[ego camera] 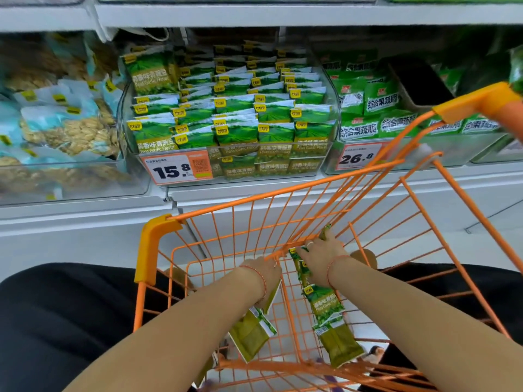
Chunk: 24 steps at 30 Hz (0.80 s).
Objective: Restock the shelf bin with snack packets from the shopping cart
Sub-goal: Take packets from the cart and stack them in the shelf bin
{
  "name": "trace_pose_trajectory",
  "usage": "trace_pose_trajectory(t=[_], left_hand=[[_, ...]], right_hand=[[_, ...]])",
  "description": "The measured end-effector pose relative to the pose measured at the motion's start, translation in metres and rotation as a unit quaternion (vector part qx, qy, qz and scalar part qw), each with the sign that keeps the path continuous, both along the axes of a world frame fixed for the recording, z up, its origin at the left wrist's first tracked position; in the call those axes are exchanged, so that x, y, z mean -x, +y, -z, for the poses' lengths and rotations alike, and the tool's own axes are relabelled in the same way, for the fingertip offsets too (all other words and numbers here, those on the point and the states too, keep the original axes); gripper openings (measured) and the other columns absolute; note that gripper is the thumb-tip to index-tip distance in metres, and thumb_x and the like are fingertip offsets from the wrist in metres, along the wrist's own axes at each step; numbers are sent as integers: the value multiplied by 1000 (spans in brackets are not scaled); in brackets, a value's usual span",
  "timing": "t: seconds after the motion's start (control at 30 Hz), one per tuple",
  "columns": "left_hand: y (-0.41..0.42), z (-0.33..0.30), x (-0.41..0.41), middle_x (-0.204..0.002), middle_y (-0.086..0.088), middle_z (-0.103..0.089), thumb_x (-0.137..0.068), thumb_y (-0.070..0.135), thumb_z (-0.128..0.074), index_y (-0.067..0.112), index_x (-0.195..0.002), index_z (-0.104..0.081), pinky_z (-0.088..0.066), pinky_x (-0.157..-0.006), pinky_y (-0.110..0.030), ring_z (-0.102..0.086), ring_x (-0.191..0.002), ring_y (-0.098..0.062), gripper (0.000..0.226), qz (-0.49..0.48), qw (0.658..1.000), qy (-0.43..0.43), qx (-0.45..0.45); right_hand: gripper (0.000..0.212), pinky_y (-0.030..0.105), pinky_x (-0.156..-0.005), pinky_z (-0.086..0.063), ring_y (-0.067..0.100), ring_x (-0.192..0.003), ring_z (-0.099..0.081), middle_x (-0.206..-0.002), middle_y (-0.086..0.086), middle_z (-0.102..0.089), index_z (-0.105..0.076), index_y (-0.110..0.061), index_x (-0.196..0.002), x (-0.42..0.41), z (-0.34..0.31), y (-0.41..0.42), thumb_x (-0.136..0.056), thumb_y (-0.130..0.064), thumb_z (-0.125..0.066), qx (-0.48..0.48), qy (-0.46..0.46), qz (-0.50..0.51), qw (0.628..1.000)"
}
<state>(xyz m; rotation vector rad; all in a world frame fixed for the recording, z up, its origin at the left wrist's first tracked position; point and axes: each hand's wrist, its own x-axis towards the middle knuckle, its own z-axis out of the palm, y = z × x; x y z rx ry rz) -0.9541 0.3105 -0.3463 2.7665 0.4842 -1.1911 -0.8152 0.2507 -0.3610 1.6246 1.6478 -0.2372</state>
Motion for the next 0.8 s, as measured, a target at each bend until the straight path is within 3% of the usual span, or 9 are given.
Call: trace_pose_trajectory(t=[0.17, 0.23, 0.33, 0.43, 0.5, 0.57, 0.63, 0.7, 0.8], left_hand=[[7, -18, 6, -118, -14, -53, -83, 11, -64, 7, -141, -24, -47, -64, -37, -57, -88, -28, 70, -52, 997, -36, 37], [13, -30, 6, -107, -14, -58, -83, 12, -66, 6, -136, -30, -52, -67, -38, -58, -84, -28, 65, -99, 992, -45, 65], [19, -53, 10, -114, -13, -59, -82, 27, -73, 6, -135, -35, -47, -70, -34, -59, -90, -28, 69, -108, 989, -41, 96], [23, -69, 14, -96, -7, -61, -82, 38, -71, 7, -112, -54, -43, -65, -26, -53, -78, -21, 47, -112, 983, -65, 127], [24, -73, 19, -86, -4, -56, -80, 38, -74, 11, -99, -54, -40, -62, -27, -51, -77, -20, 38, -146, 971, -114, 153], [27, -74, 26, -89, -9, -59, -79, 30, -76, 16, -87, -50, -45, -60, -30, -55, -77, -21, 30, -207, 942, -182, 190], [29, -82, 33, -85, -9, -60, -80, 18, -75, 19, -82, -48, -53, -55, -29, -60, -66, -21, 27, -283, 892, -255, 244], [32, -94, 42, -80, -7, -59, -83, 11, -72, 13, -90, -55, -56, -56, -28, -60, -61, -18, 19, -319, 856, -309, 265], [33, -110, 48, -82, -9, -61, -85, 12, -68, 8, -98, -63, -59, -69, -40, -66, -75, -29, 15, -356, 810, -388, 257]], right_hand=[[72, 63, -113, -1, 25, -146, -13, -154, 6, -28, -18, -14, -147, 1, 2, 1, -91, -41, -54, 1, 77, 107, 991], [69, 64, -112, 2, 25, -145, -14, -147, 5, -39, -23, -14, -143, 3, 4, 0, -89, -36, -60, -10, 108, 119, 987], [72, 63, -112, 2, 29, -137, -31, -135, 6, -50, -30, -15, -141, 9, 4, -1, -84, -41, -66, -5, 96, 97, 991], [59, 54, -111, -24, 29, -125, -43, -130, 9, -51, -45, -14, -133, 10, -1, -2, -86, -43, -65, 20, 68, 33, 997], [60, 45, -98, -44, 30, -121, -45, -131, 12, -50, -41, -12, -136, 12, -11, -4, -87, -38, -65, 29, 104, 25, 994], [61, 41, -93, -47, 31, -118, -49, -130, 14, -52, -35, -13, -140, 14, -21, -5, -91, -38, -61, 28, 160, 42, 986], [65, 39, -95, -45, 30, -119, -51, -136, 10, -51, -30, -18, -144, 15, -33, -4, -91, -44, -58, -5, 243, 116, 963], [69, 36, -92, -47, 24, -111, -56, -136, 8, -51, -35, -17, -142, 13, -52, 1, -87, -50, -61, -44, 332, 212, 918], [54, 30, -72, -50, 14, -80, -60, -99, 4, -60, -52, -9, -123, 12, -97, 4, -84, -43, -67, -100, 453, 328, 823]])
